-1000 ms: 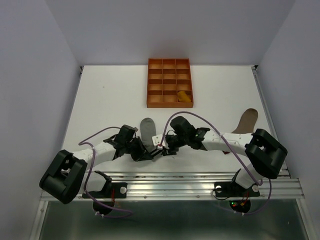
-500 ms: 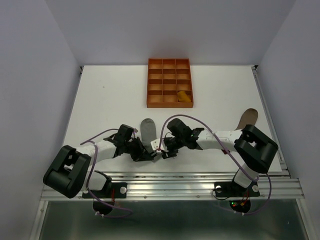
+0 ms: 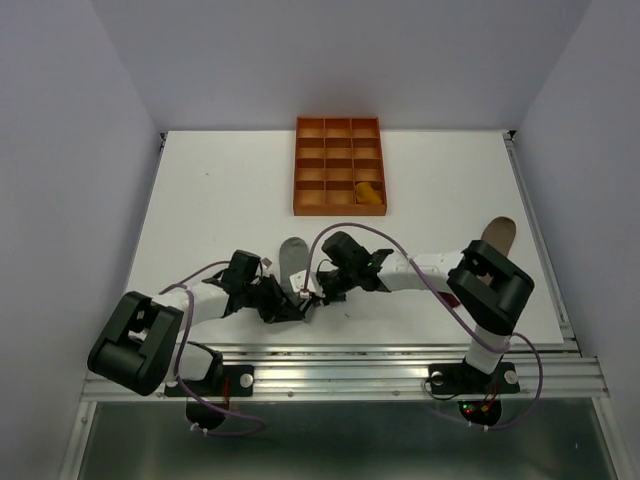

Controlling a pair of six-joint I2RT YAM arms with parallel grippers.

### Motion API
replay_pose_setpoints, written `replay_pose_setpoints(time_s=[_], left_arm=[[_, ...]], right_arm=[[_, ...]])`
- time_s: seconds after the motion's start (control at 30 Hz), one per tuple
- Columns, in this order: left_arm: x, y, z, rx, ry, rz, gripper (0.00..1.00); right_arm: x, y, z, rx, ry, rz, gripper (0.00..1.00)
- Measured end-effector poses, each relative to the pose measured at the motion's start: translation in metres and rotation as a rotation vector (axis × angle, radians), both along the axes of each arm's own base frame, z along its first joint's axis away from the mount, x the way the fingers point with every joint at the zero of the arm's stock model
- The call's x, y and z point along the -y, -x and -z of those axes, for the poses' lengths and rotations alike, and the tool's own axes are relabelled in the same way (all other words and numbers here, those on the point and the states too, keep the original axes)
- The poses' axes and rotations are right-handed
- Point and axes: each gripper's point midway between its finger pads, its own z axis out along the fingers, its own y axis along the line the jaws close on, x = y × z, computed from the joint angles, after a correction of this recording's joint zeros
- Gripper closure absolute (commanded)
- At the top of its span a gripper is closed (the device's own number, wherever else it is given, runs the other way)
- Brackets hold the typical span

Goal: Roll the socks
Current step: Roll the sock at the center of the board.

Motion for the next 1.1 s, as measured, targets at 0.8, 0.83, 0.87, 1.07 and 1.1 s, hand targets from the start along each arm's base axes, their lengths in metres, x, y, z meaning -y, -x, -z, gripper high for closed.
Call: replay_pose_setpoints(time_s=[0.8, 0.83, 0.87, 1.07, 1.1], left_arm=[[-0.040, -0.033, -0.043, 0.319, -0.236, -0.072, 0.40], [-0.040, -0.033, -0.044, 0.330, -0.234, -0.071, 0.39], [-0.041, -0.033, -0.047, 0.342, -0.232, -0.070, 0.39], [-0.042, -0.029, -0.055, 0.424, -0.194, -0.073, 0.04], [-0.042, -0.027, -0.054, 0.433, -0.184, -0.074, 0.04]], right_arm=[[0.014, 0.023, -0.007, -0.704, 0.300, 0.527, 0.99], [0.011, 0.024, -0.008, -0.742, 0.311, 0.546, 0.99], [0.008, 0.025, -0.008, -0.779, 0.321, 0.564, 0.99], [0.011, 0.018, -0.008, -0.990, 0.359, 0.721, 0.99], [0.014, 0.013, -0.009, -1.038, 0.360, 0.760, 0.99]])
